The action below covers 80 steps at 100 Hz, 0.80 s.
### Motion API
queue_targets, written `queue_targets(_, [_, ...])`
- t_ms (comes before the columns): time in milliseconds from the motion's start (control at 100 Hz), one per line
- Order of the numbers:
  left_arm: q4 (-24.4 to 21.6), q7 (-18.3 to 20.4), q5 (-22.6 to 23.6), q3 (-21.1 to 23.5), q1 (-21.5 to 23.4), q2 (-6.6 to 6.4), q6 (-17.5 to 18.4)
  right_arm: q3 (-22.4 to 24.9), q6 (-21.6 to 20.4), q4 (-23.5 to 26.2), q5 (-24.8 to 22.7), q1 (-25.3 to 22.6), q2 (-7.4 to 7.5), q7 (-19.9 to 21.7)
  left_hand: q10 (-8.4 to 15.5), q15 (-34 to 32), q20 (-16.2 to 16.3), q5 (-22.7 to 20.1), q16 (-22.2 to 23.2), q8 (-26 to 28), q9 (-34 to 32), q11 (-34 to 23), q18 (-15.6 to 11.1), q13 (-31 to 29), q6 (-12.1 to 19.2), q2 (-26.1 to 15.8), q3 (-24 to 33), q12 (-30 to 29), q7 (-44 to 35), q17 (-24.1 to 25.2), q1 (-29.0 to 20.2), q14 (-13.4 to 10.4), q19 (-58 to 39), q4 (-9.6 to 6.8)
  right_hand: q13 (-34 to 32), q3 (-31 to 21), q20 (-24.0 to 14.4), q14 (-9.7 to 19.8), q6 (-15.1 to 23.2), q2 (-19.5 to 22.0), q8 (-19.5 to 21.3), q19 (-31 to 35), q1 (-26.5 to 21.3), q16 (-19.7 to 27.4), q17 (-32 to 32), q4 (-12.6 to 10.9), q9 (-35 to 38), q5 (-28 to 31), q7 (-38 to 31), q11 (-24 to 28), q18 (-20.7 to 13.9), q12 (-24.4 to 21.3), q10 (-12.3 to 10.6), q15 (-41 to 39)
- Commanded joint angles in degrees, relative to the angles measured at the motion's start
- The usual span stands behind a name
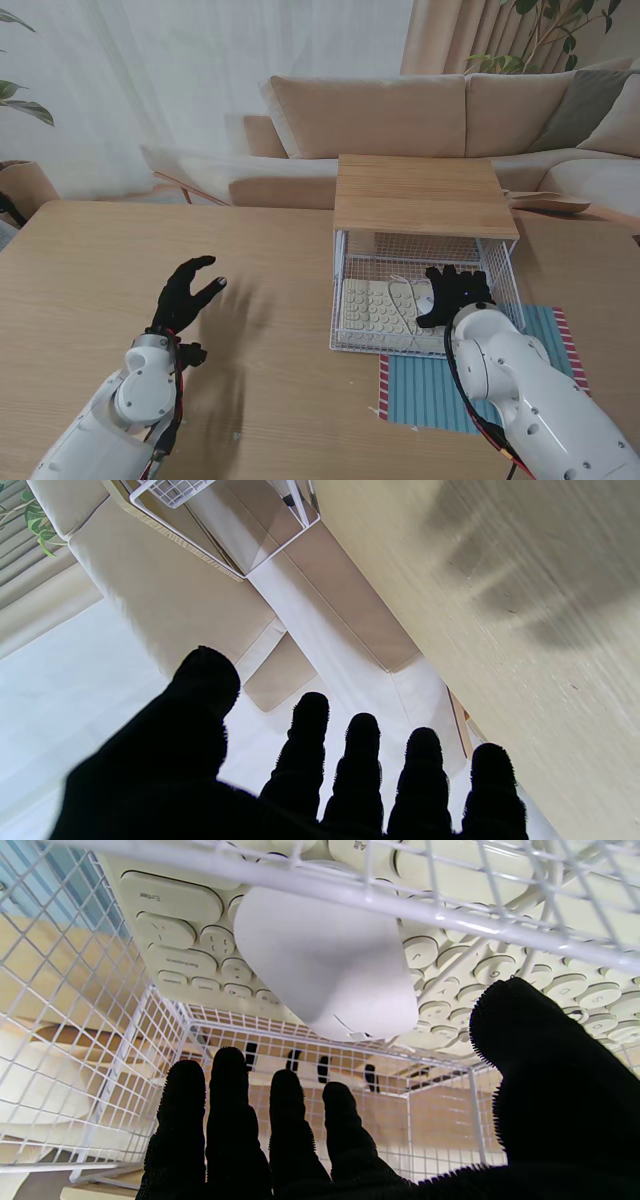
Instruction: Unroll the mouse pad and set up the keyboard and mouse from the tabletop organizer
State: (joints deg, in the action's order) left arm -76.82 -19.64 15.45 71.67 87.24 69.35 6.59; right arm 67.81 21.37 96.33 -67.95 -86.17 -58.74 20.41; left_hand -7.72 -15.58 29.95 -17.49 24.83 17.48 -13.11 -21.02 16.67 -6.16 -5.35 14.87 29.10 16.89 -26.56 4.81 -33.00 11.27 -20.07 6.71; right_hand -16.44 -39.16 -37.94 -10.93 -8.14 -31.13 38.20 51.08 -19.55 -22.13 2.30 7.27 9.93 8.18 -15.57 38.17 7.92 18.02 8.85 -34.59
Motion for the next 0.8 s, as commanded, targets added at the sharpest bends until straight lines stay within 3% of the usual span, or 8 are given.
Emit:
queue_targets(0, [0.6, 1.3, 0.7, -0.7, -0.4, 0.39, -0.3, -0.8, 0.8, -0.3, 0.0, 0.8, -0.49, 1.8, -0.5, 1.4, 1.7, 0.1, 0.9, -0.5, 1.3, 0.4, 0.0, 1.9, 0.0, 0.5, -0.6, -0.5, 0.8, 0.9, 0.4, -0.8, 2.2, -2.59, 0.9, 1.6, 0.4, -1.9, -3.4, 0.5, -0.6, -1.5, 2.6, 0.9, 0.2, -1.4, -0.4, 0.5, 0.9, 0.5, 1.2, 0.3, 2.0, 0.9])
queue_targets(150, [1.4, 2.1, 0.2, -1.2, -1.0, 0.36, -0.1, -2.3, 3.2, -1.0, -0.5, 1.9, -0.4, 3.5, -0.6, 1.6, 1.9, 0.1, 0.9, -0.5, 1.3, 0.6, -0.1, 2.0, 0.1, 0.7, -0.4, -0.5, 0.8, 1.0, 0.1, -0.8, 2.5, -2.66, 1.0, 2.5, 1.5, -1.4, -6.4, 0.4, -1.4, -3.6, 2.5, 1.5, 0.6, -1.3, -0.5, 1.4, 1.4, -0.1, 0.9, 0.0, 3.3, 2.0])
queue_targets(540, [1.5, 2.3, 0.5, -1.2, -1.1, 0.25, 0.0, -3.0, 8.7, -2.1, 4.4, 2.2, -0.01, 5.8, -0.7, 1.6, 2.6, 0.2, 1.3, -0.5, 1.3, 0.7, 0.0, 2.0, 0.1, 1.5, 0.0, -0.6, 0.8, 0.9, 0.0, -0.6, 2.9, -2.82, 1.6, 3.3, 3.3, -0.5, -7.7, 0.1, -2.2, -6.1, 1.6, 2.1, 0.8, -1.4, -0.3, 2.0, 1.2, -0.2, 0.2, -0.2, 3.3, 3.0])
queue_targets(720, [1.6, 2.2, 0.4, -1.2, -1.2, 0.32, -0.3, -3.1, 10.0, -2.8, 6.9, 2.0, 0.02, 4.8, -0.6, 1.6, 2.8, 0.3, 1.4, -0.6, 1.3, 0.8, 0.0, 2.0, 0.1, 1.7, 0.2, -0.6, 0.8, 0.9, -0.1, -0.6, 3.1, -2.91, 0.4, -0.2, 3.7, 1.1, -8.2, -2.1, -1.1, -3.7, -0.6, -0.2, 1.5, -1.6, -0.5, 2.6, -1.5, 4.2, -1.0, 1.4, 3.5, -1.5])
queue_targets(790, [1.5, 2.1, 0.3, -1.1, -1.2, 0.36, -0.4, -3.2, 9.9, -3.3, 7.1, 2.0, -0.05, 4.0, -0.6, 1.7, 2.8, 0.3, 1.4, -0.5, 1.3, 0.8, 0.0, 2.0, 0.0, 1.8, 0.3, -0.6, 0.8, 0.9, -0.1, -0.6, 3.2, -2.93, -0.1, -3.1, 3.8, 1.6, -7.3, -3.0, 0.3, -2.0, -2.5, -1.1, 1.7, -1.7, -0.9, 2.5, -3.6, 8.7, -1.5, 3.2, 2.9, -3.4])
